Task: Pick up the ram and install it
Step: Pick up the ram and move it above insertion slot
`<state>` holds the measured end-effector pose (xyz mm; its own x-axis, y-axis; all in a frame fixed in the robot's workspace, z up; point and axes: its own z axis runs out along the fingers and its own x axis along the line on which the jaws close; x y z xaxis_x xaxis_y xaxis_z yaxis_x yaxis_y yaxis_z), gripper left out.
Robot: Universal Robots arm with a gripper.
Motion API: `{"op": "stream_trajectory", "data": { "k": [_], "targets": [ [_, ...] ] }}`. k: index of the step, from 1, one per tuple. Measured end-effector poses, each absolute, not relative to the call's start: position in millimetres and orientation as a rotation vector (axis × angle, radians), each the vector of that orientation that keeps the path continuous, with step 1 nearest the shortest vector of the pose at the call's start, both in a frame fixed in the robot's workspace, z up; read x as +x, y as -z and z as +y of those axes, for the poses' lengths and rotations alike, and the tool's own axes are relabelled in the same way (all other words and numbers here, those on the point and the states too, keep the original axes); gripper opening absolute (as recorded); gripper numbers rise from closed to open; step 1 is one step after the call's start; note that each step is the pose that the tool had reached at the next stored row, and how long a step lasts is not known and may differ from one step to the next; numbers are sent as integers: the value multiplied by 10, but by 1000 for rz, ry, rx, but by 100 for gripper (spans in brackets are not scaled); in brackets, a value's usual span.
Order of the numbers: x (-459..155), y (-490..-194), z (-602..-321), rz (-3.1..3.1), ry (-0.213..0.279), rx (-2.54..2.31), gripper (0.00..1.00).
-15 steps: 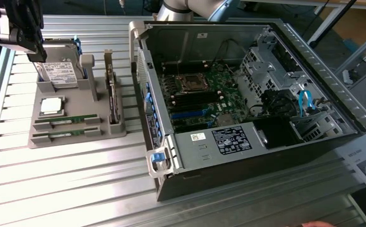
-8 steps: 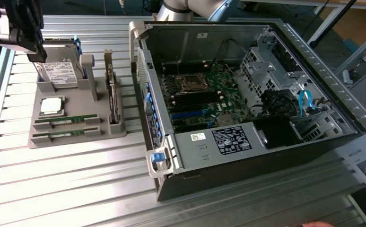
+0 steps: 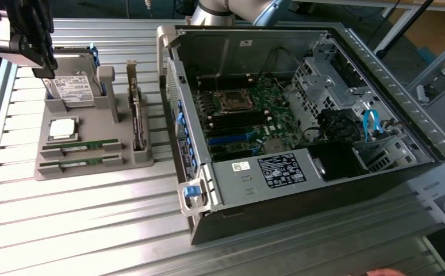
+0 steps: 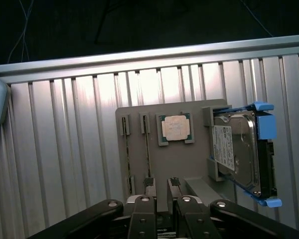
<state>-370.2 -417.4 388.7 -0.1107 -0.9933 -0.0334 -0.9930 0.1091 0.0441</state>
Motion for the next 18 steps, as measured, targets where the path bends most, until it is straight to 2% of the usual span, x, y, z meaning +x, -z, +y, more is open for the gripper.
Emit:
{"op": "stream_trajectory", "data": {
  "k": [18],
  "targets": [
    [-3702,-3727,-4174,-2336,86,2092,24]
  ]
}}
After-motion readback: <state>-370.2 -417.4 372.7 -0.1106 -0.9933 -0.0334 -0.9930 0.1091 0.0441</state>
